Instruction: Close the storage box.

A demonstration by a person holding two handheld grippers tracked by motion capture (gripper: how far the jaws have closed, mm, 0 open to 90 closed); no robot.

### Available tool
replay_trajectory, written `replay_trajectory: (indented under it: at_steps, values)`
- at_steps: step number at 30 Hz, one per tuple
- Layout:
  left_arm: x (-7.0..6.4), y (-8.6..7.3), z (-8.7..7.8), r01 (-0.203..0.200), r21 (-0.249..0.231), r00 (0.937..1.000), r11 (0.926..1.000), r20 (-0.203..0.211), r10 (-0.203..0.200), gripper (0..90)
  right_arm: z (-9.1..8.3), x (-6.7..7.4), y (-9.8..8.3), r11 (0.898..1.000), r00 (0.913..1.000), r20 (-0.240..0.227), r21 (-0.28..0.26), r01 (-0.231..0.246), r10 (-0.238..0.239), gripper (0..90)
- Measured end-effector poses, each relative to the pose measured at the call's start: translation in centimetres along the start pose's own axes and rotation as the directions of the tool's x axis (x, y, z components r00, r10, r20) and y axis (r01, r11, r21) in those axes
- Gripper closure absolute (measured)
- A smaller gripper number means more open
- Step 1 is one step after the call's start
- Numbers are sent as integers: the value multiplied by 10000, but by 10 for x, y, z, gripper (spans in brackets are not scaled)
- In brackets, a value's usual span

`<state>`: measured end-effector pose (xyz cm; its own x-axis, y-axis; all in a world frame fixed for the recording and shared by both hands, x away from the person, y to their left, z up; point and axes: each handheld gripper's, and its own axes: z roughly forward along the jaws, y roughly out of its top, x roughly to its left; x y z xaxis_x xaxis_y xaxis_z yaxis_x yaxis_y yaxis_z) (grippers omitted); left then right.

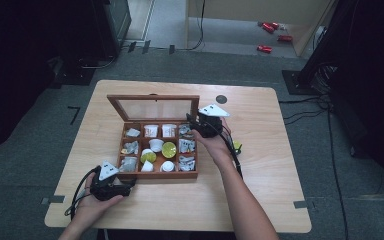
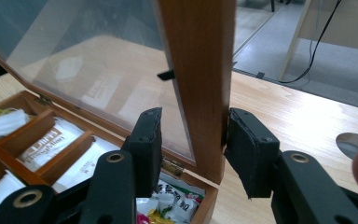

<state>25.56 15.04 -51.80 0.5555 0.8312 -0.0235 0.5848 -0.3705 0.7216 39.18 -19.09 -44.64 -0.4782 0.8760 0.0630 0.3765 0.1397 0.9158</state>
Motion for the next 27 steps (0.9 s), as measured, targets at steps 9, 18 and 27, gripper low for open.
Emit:
replay_trajectory:
  at_steps: [9,18,27]
  values:
    - [0,0,0,10,-5,10000,10000,3,-10,196,-13,3,7,9993,9993,-124,-123,-343,342,562]
    - [0,0,0,6,-3,10000,10000,-3,-6,196,-23,9,10,9985,9983,-220,76,-537,538,530]
    - [-1,-1,0,-26,68,10000,10000,-20,26,180,-38,15,13,9976,9967,-416,-34,-696,694,503]
